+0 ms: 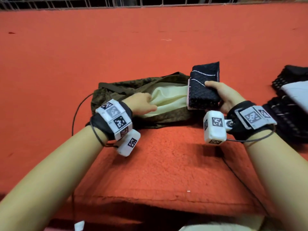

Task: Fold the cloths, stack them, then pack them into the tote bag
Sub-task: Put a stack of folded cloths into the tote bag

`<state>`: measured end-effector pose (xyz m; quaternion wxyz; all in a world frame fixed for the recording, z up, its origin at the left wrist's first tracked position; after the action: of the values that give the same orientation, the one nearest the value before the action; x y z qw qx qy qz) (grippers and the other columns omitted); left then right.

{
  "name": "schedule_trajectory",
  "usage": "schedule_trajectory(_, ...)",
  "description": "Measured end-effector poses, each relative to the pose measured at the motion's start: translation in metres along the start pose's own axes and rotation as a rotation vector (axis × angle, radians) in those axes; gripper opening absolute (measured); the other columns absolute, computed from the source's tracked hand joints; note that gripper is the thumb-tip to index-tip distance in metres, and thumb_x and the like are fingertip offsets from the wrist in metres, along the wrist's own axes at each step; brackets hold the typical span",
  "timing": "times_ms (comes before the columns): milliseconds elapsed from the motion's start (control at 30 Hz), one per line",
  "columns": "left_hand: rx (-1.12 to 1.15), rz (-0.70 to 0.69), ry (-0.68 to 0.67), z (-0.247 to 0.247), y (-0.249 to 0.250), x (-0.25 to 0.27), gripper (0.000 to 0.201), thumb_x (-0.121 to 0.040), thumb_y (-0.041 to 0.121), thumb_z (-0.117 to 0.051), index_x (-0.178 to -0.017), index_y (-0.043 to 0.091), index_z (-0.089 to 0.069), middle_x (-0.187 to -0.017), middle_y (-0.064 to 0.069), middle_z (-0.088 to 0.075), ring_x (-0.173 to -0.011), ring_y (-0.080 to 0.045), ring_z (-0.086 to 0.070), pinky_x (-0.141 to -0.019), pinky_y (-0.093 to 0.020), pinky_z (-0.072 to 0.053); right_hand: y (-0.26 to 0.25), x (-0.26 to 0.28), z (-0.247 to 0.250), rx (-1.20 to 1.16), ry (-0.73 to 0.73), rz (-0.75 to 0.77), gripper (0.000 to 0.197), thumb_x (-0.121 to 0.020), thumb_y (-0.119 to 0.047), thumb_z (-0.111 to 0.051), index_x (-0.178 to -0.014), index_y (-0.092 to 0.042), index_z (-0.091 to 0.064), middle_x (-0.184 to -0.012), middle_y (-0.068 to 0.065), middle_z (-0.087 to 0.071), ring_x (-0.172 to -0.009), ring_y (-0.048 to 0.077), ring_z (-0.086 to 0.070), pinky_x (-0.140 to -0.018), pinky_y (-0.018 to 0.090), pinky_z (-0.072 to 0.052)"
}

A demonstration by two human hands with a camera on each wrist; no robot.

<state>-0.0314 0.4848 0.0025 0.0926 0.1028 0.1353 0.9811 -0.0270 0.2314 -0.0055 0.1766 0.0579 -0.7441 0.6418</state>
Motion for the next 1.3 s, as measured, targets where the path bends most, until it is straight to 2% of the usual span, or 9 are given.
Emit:
schedule_trajectory(167,0.026,-0.018,0.480,0.032,-0.028,0.019,0.039,-0.080,0.034,-0.064,-0.116,0.020,-0.057,-0.117,-0.009,-0.051,-0.114,-0.029,-0.045,-0.092,-0.038,-0.039,-0.017,0.013,-0.014,0.130,0.099,0.280,0.011,-0.081,-0.020,-0.067,-0.079,-0.012,-0.060,-0.072,0.003,-0.062,-0.053,0.008,-0.059,-0.044,0.015,-0.046)
schedule_trajectory(333,-0.187,0.275,0.287,0.030,-0.070,0.008,0.058,-0.075,0.048,-0.069,-0.120,0.016,-0.052,-0.125,-0.015,-0.045,-0.119,-0.034,-0.038,-0.095,-0.042,-0.036,-0.033,0.027,-0.041,0.073,-0.046,0.332,0.011,-0.084,-0.023,-0.063,-0.085,-0.012,-0.062,-0.078,0.003,-0.065,-0.059,0.009,-0.063,-0.054,0.018,-0.050)
schedule_trajectory(467,0.146,0.132,0.354,0.059,-0.089,-0.005,0.018,-0.083,0.027,-0.068,-0.074,0.013,-0.061,-0.069,-0.009,-0.059,-0.064,-0.018,-0.053,-0.057,-0.028,-0.039,-0.029,0.033,-0.066,-0.044,-0.362,0.141,0.017,-0.092,-0.025,-0.048,-0.093,-0.014,-0.061,-0.077,0.001,-0.069,-0.062,0.012,-0.066,-0.060,0.022,-0.055)
schedule_trajectory(600,0.412,0.155,0.412,0.092,-0.109,-0.020,0.014,-0.081,0.028,-0.072,-0.083,0.015,-0.068,-0.055,0.003,-0.055,-0.032,-0.001,-0.044,-0.038,-0.018,-0.044,-0.020,0.032,-0.094,-0.142,-0.501,-0.021,0.023,-0.092,-0.026,-0.044,-0.088,-0.011,-0.062,-0.073,0.004,-0.070,-0.062,0.016,-0.067,-0.064,0.029,-0.057)
schedule_trajectory(767,0.567,0.193,0.272,0.099,-0.116,-0.038,0.023,-0.082,0.032,-0.071,-0.086,0.010,-0.070,-0.063,-0.004,-0.055,-0.048,-0.011,-0.052,-0.054,-0.025,-0.050,-0.004,0.014,-0.139,-0.137,-0.512,-0.146,0.023,-0.092,-0.027,-0.045,-0.088,-0.009,-0.060,-0.080,0.009,-0.068,-0.070,0.021,-0.065,-0.071,0.034,-0.056)
schedule_trajectory(900,0.517,0.217,0.176,0.088,-0.114,-0.038,0.015,-0.082,0.023,-0.071,-0.092,0.015,-0.062,-0.064,-0.003,-0.054,-0.047,-0.014,-0.048,-0.044,-0.019,-0.043,0.005,-0.005,-0.171,-0.134,-0.403,-0.154,0.023,-0.095,-0.023,-0.042,-0.090,-0.009,-0.059,-0.072,0.010,-0.070,-0.061,0.024,-0.067,-0.072,0.038,-0.054)
schedule_trajectory(1067,0.307,0.207,-0.027,0.043,-0.118,-0.022,0.042,-0.080,0.002,-0.065,-0.108,0.014,-0.036,-0.103,-0.013,-0.059,-0.067,-0.022,-0.054,-0.060,-0.034,-0.047,0.011,-0.046,-0.202,-0.215,-0.212,-0.053,0.038,-0.083,-0.019,-0.057,-0.119,-0.006,-0.057,-0.111,0.018,-0.067,-0.099,0.036,-0.066,-0.089,0.059,-0.048)
schedule_trajectory(1200,0.185,0.145,0.126,0.036,-0.120,-0.011,0.012,-0.089,0.021,-0.056,-0.088,0.015,-0.046,-0.090,-0.012,-0.063,-0.065,-0.020,-0.053,-0.058,-0.028,-0.039,0.009,-0.038,-0.213,-0.214,-0.268,-0.055,0.040,-0.085,-0.025,-0.054,-0.121,-0.007,-0.059,-0.110,0.013,-0.068,-0.097,0.032,-0.066,-0.092,0.050,-0.050)
schedule_trajectory(1300,0.302,0.185,0.290,0.041,-0.120,-0.013,0.032,-0.096,0.037,-0.043,-0.073,0.016,-0.040,-0.079,-0.012,-0.056,-0.064,-0.023,-0.049,-0.060,-0.030,-0.033,0.013,-0.023,-0.206,-0.247,-0.388,-0.104,0.028,-0.094,-0.025,-0.041,-0.096,-0.008,-0.063,-0.084,0.011,-0.071,-0.073,0.026,-0.067,-0.076,0.034,-0.053)
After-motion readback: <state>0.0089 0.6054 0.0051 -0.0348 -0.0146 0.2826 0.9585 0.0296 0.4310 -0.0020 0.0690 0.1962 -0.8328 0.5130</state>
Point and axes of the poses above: each hand's wrist, its own x-axis away from the middle knuckle, its own z-axis out of the back of the hand, y = z × x, the point moved 2 cm from there along -x, towards the middle knuckle
